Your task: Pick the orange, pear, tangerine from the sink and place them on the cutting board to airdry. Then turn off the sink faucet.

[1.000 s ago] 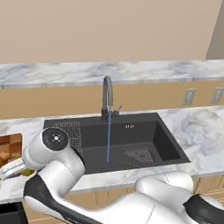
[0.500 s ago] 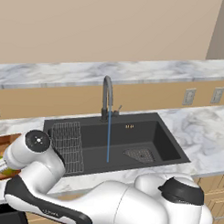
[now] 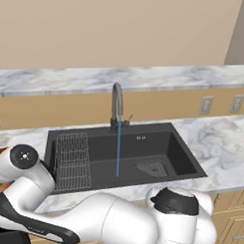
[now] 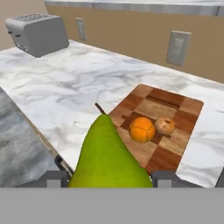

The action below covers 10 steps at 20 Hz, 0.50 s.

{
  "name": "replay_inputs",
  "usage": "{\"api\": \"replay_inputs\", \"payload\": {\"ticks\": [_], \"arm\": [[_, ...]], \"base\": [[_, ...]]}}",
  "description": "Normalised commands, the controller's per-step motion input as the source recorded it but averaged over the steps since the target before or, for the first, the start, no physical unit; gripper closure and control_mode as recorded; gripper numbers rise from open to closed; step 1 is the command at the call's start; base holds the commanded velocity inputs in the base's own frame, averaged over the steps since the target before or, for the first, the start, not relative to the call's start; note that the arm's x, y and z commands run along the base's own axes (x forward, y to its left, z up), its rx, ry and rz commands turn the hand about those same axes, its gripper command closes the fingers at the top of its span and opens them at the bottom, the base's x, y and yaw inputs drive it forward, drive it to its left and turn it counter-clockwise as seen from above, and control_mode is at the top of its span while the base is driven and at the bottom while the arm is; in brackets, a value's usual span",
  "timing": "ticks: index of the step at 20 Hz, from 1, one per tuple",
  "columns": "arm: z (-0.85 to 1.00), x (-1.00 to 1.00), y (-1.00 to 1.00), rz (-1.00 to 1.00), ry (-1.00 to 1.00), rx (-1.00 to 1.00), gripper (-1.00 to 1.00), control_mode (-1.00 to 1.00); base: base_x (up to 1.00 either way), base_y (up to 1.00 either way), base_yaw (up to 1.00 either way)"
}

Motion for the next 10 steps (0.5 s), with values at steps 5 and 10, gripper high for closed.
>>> {"api": "replay_inputs", "payload": {"ticks": [5, 10], "arm": [[-0.17, 0.17, 0.22, 0.0, -0.02, 0.0, 1.0, -1.0], [-0.26, 0.16, 0.14, 0.0, 0.0, 0.0, 1.0, -1.0]], "base": [[0.0, 0.0, 0.0], [0.0, 0.0, 0.0]]}}
